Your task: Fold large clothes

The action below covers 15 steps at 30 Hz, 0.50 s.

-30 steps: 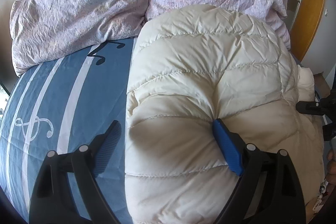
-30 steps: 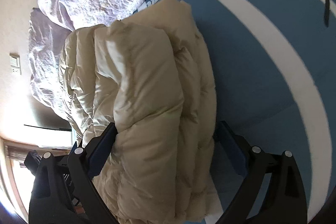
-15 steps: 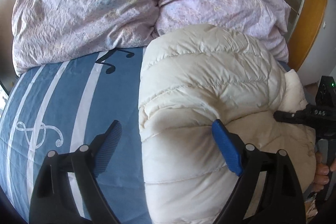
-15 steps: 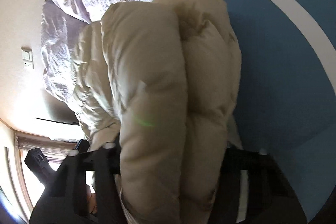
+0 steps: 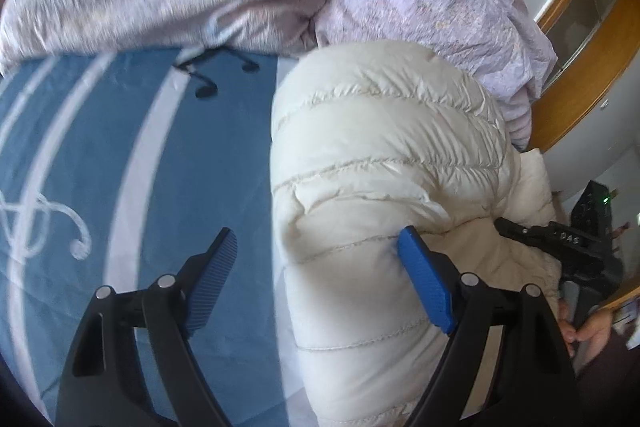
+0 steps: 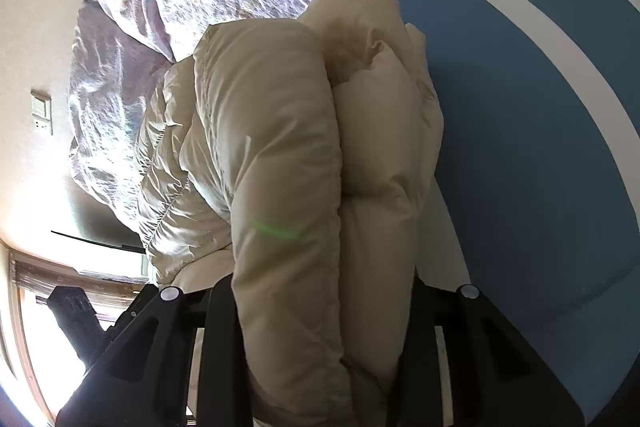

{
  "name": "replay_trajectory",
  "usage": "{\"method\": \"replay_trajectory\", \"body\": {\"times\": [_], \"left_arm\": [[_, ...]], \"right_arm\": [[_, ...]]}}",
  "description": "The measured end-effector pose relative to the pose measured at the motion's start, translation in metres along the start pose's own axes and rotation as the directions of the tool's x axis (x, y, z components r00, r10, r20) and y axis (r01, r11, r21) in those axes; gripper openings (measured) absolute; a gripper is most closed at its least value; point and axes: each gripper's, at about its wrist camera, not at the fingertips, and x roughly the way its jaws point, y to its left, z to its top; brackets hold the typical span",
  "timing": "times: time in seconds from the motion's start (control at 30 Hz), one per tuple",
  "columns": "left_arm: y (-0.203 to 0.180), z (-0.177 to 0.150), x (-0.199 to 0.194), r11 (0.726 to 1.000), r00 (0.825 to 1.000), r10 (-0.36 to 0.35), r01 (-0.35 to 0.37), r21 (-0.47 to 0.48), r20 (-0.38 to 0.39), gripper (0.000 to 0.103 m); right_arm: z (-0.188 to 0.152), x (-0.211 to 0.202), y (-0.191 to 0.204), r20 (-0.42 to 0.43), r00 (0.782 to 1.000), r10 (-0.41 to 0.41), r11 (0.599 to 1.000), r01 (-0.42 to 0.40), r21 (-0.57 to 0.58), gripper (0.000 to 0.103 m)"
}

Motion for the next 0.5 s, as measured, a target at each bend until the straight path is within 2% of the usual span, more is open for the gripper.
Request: {"method": "replay_trajectory", "body": {"times": [0.2,0.33,0.5], "left_arm": [[0.016,-0.004,0.024,0.987,0.991,-0.107,0.097,-0.129,-0.074,0.083],[0.018,-0.008,0.038,0.964,0.978,-0.183,0.16,-0.211,-0.095,0.084],[0.011,-0.009,0.051,0.95,0.968,-0.225,0.192,-0.244,-0.111,0.083]], "right_arm": [[-0.005,-0.012,0.006,-0.007,1.0,-0.011,1.0,0.011,-0.002,0.029],[-0.004,-0.009,0.008,-0.008,1.0,-0.013,1.0,0.013,0.002,0.029],[-0.003,-0.006,0.01,-0.014,1.0,-0.014,1.0,0.014,0.007,0.03]]}}
